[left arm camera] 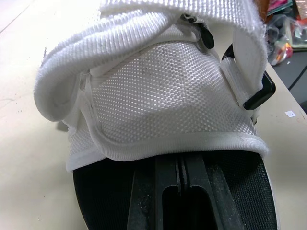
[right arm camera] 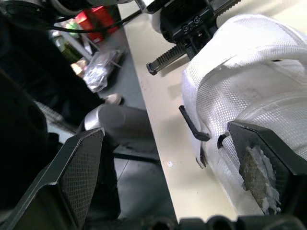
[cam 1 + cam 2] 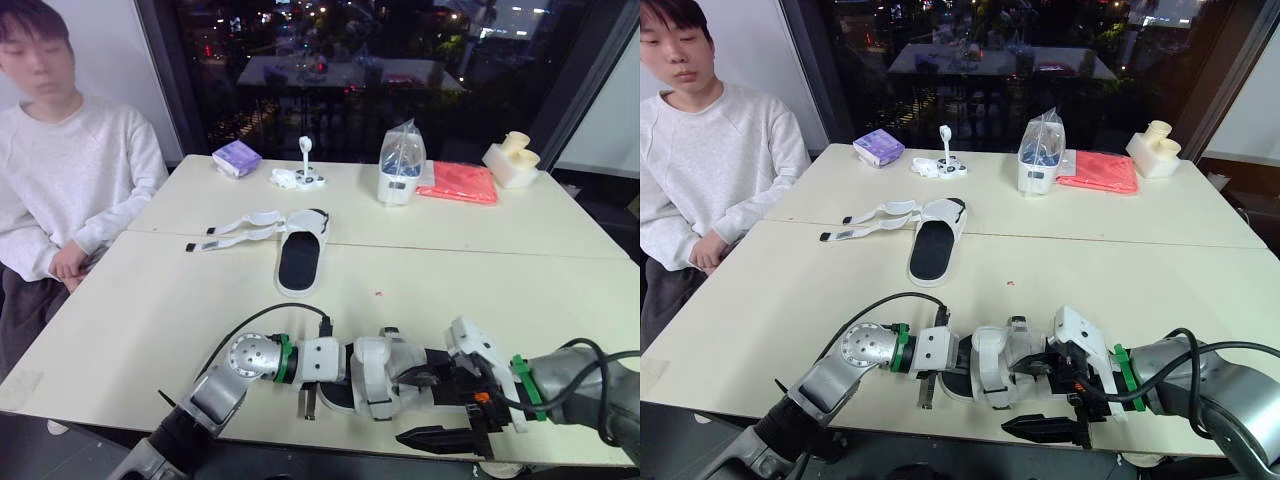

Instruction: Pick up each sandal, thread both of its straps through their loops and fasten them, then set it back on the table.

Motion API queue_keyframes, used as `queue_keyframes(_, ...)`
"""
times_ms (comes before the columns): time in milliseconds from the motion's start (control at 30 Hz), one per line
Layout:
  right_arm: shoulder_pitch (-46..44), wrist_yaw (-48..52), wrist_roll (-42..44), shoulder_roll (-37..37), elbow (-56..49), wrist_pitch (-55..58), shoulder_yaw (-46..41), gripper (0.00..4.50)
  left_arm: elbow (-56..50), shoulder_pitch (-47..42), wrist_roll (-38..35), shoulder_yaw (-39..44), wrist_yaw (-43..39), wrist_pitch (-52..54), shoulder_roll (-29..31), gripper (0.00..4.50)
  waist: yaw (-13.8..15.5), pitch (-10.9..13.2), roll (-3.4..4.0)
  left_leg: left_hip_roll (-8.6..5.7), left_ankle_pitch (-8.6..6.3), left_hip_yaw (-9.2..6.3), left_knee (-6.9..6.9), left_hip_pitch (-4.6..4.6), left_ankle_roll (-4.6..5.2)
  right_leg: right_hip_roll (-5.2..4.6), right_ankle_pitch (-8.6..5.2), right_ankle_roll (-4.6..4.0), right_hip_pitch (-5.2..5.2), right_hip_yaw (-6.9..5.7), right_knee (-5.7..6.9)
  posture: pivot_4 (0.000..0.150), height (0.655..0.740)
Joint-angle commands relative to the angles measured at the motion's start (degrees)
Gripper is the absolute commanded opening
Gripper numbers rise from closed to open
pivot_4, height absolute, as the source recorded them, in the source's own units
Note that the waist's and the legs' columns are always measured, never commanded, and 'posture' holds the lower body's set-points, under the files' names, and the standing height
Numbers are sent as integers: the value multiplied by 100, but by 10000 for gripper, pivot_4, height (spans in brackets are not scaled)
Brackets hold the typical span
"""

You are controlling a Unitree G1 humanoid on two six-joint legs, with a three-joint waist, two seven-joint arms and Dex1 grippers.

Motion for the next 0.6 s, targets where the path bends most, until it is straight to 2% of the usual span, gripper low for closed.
queue_keyframes(33,127,-311,345,241,-100,40,-230,44731,331,193,261,-267,-149,278,177,0,-1,0,0,0,0,0,-1,0,0,0,0,0,0,0,0,1500,7400)
queue_keyframes(433,509,-415,1018,74,-921,-235,-819,44731,465,148,268,-293,-200,175,146,0,-1,8,4,0,0,0,-7,-5,1,0,0,1,-9,0,0,1500,7400)
queue_keyframes(600,983,-499,809,-50,-931,-186,-611,44731,569,157,290,-307,-180,86,108,0,11,9,1,1,-2,0,-8,-6,3,0,-1,1,-9,1,0,1500,7400)
